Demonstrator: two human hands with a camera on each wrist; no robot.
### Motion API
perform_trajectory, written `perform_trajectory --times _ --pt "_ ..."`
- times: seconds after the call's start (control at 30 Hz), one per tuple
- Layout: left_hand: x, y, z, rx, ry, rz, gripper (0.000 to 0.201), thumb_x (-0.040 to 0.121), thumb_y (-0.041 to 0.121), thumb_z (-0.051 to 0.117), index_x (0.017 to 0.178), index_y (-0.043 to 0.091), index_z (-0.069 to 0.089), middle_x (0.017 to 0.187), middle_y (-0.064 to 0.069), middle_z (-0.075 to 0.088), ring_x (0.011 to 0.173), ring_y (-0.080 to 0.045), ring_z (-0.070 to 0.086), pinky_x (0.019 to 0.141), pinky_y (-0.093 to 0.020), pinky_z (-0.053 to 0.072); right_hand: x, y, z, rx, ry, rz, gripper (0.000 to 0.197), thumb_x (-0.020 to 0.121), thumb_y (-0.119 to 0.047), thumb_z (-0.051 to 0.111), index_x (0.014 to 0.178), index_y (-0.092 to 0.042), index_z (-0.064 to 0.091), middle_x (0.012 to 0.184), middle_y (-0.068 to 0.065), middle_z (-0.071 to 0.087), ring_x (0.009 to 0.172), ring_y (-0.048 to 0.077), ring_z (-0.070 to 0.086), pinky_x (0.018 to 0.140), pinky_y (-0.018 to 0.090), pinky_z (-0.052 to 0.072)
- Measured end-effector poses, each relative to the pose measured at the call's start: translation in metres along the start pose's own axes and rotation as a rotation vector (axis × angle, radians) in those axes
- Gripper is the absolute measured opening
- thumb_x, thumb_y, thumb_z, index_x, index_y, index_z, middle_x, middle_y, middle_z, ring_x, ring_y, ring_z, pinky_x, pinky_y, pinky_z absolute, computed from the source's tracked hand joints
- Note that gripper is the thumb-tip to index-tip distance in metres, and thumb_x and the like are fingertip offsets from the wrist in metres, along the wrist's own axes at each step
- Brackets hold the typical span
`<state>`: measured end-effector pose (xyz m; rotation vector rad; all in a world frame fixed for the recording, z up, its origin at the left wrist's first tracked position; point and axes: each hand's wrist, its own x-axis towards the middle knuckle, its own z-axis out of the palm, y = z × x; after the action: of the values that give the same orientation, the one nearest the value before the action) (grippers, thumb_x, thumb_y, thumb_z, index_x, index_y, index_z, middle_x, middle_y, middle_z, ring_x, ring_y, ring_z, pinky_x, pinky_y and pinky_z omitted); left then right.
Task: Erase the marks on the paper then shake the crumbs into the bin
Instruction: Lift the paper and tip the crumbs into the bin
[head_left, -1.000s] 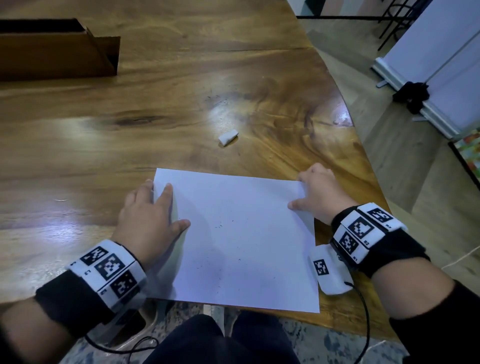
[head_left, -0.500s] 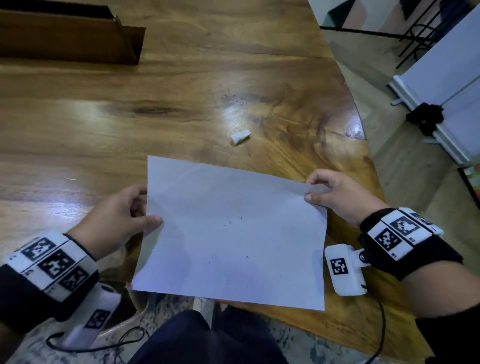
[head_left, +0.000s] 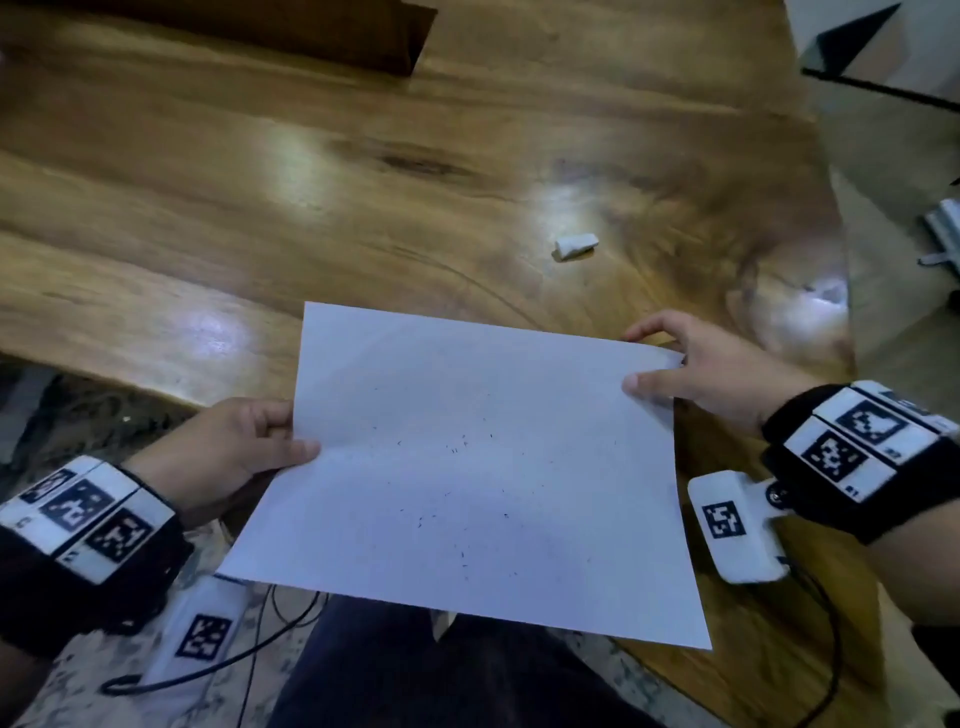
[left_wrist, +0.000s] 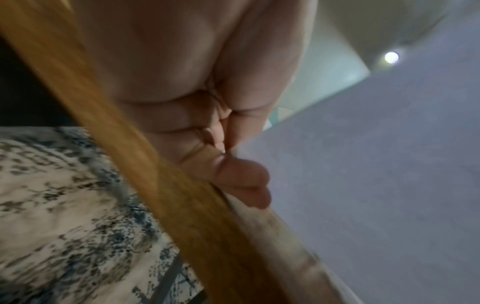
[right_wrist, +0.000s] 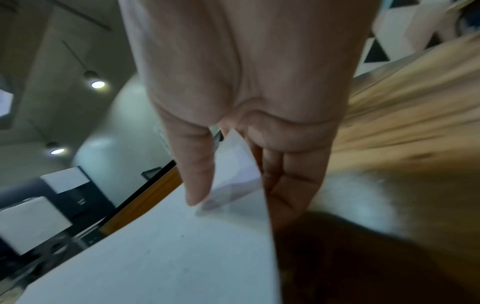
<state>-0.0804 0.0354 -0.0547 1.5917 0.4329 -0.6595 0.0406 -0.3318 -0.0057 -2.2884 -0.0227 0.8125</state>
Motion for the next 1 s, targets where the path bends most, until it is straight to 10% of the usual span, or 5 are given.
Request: perform_trajectory --times 0.13,0.43,0.53,0.87,1.0 --pt "-0.031 -0.035 -0.022 -0.092 0.046 -0.007 0.083 0.023 0.049 0.088 0.096 0.012 0.070 0.091 -0.013 0.075 0.083 -0.030 0.070 0.060 -0.029 0.059 0.002 -0.026 0.022 0.135 -0.085 -0.004 0.044 0.083 -0.008 0.068 0.119 -0.023 0.047 0.098 0.018 0.060 0.077 0.028 0.064 0.066 0.039 0.056" --pt "-0.116 -0.115 -0.089 -0.302 0.264 -0.043 0.053 0.031 0.036 0.089 0.078 0.015 0.074 0.083 -0.006 0.076 0.066 -0.018 0.071 0.050 -0.021 0.055 -0.005 -0.122 0.124 -0.150 -0.271 -0.326 0.065 0.086 -0.002 0.063 0.130 -0.041 0.035 0.091 -0.002 0.055 0.061 0.004 0.060 0.054 0.017 0.050" --pt "-0.142 -0.155 -0.118 -0.365 0.309 -0.086 0.071 0.021 0.035 0.092 0.086 0.014 0.073 0.085 -0.008 0.076 0.072 -0.025 0.071 0.054 -0.029 0.058 -0.006 -0.148 0.171 -0.378 -0.227 -0.479 0.077 0.086 -0.007 0.064 0.141 -0.044 0.024 0.107 -0.012 0.047 0.074 0.008 0.055 0.057 0.021 0.043" --pt "-0.177 -0.277 -0.187 -0.509 0.483 -0.163 0.018 0.065 0.015 0.073 0.081 0.023 0.074 0.089 0.001 0.075 0.074 -0.019 0.072 0.060 -0.034 0.060 0.017 -0.195 0.324 -0.773 -0.287 -0.715 0.058 0.090 0.002 0.048 0.139 -0.024 0.032 0.110 0.003 0.035 0.085 0.024 0.048 0.064 0.031 0.036" --pt "-0.168 -0.324 -0.196 -0.574 0.579 -0.208 0.045 0.087 -0.006 0.041 0.076 0.023 0.074 0.080 0.006 0.076 0.070 -0.014 0.071 0.056 -0.028 0.059 0.042 -0.196 0.375 -0.787 -0.323 -0.698 0.054 0.088 0.006 0.044 0.133 -0.025 0.040 0.112 0.005 0.032 0.087 0.033 0.054 0.064 0.034 0.044"
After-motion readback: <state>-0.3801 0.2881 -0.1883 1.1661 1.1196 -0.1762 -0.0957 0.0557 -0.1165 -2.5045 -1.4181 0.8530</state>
